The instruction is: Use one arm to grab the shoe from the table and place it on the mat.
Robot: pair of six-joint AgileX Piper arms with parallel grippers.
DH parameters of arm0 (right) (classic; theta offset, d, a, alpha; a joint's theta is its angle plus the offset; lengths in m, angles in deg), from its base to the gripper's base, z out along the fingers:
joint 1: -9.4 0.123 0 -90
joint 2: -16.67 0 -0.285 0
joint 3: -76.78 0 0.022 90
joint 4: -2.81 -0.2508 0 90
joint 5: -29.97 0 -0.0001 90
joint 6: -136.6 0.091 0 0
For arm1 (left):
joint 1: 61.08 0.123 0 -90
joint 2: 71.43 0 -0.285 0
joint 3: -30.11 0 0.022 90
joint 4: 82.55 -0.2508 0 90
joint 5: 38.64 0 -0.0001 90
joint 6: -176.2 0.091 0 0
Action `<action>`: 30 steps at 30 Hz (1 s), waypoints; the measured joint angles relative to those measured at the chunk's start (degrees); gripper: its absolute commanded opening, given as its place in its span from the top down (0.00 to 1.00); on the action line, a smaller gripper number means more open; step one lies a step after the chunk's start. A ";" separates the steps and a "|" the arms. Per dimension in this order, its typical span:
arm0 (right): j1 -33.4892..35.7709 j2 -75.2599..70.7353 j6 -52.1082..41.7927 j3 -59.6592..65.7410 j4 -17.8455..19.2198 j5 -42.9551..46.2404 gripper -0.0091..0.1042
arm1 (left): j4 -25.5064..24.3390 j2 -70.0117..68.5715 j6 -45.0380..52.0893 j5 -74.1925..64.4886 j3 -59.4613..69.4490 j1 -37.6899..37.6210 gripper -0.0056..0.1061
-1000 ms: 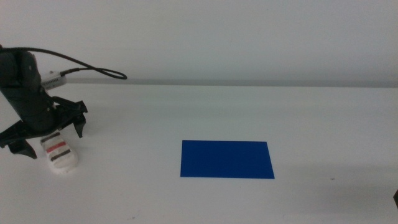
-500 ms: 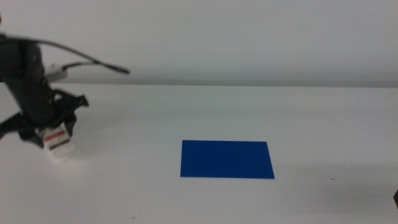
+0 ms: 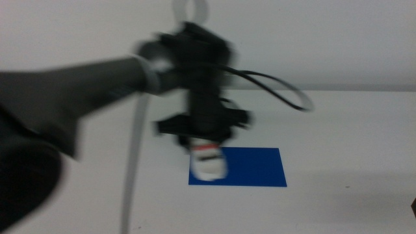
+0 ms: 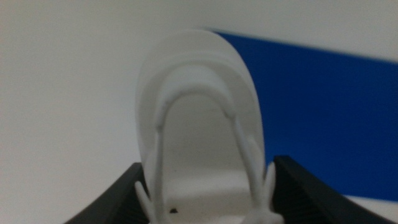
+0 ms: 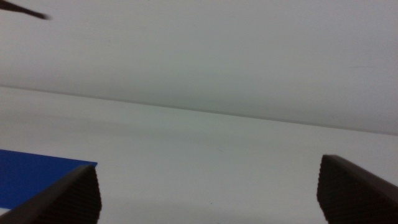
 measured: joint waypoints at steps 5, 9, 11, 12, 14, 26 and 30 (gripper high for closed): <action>0.00 0.00 0.00 0.00 0.00 0.00 0.10 | -1.56 5.03 -2.09 -0.11 -10.27 -7.77 0.97; 0.00 0.00 0.00 0.00 0.00 0.00 0.10 | -1.20 6.76 -1.98 -0.27 -12.46 -8.34 0.97; 0.00 0.00 0.00 0.00 0.00 0.00 0.10 | -1.06 7.52 -1.47 -0.46 -12.68 -8.08 0.97; 0.00 0.00 0.00 0.00 0.00 0.00 0.10 | -0.95 7.87 -0.93 -0.46 -12.72 -7.84 0.97; 0.00 0.00 0.00 0.00 0.00 0.00 0.10 | -0.42 8.61 0.68 -0.46 -12.82 -7.16 0.97; 0.00 0.00 0.00 0.00 0.00 0.00 0.10 | 1.75 12.24 5.63 -0.56 -14.71 -4.46 0.97; 0.00 0.00 0.00 0.00 0.00 0.00 0.10 | 1.87 12.69 10.56 -0.18 -14.71 -4.38 0.97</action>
